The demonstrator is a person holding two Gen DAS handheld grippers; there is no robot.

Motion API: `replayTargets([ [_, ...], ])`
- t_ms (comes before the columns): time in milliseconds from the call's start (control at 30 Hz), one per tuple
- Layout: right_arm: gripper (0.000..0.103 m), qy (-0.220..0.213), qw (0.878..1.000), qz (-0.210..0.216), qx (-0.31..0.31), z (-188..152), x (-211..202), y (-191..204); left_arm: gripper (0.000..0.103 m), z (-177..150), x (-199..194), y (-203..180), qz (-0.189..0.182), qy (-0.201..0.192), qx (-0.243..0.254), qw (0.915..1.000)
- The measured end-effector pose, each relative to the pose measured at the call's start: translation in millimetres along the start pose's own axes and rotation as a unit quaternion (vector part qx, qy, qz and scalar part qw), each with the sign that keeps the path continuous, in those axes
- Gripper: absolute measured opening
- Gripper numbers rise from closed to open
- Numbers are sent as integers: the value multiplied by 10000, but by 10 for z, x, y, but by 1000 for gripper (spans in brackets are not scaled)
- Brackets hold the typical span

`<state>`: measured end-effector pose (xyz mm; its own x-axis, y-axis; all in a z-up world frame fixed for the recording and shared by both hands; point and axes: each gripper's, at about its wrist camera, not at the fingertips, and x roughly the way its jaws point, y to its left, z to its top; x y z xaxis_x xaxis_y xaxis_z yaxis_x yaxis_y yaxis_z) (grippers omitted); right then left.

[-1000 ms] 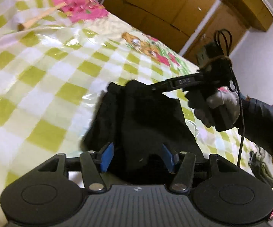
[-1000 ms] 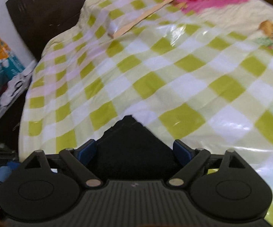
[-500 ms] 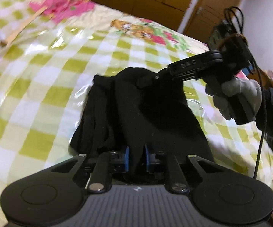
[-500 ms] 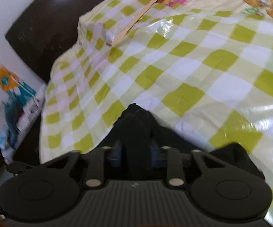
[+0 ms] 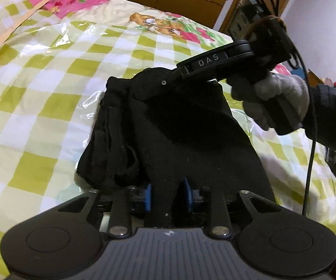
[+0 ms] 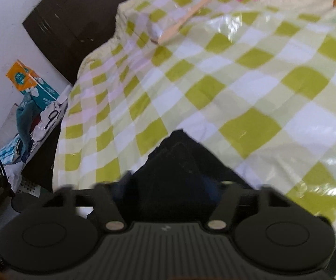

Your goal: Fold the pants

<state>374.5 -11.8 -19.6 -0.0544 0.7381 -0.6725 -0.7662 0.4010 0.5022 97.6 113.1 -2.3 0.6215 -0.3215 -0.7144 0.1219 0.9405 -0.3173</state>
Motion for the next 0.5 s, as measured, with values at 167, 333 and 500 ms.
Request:
replayTargets([
  [167,25,-392,9971,16,648,-182,-311,85,24,63,-200,-216,-217,-268,348,9988],
  [333,23,-1248,9828,249,1341,-426,-794,144,24,243,-455,-395,-520,-737,481,9948],
  [500,23,-2010,9663,393,1561,-391,-1151,202,24,424,-695,-279,-387,-1290,579,9892],
])
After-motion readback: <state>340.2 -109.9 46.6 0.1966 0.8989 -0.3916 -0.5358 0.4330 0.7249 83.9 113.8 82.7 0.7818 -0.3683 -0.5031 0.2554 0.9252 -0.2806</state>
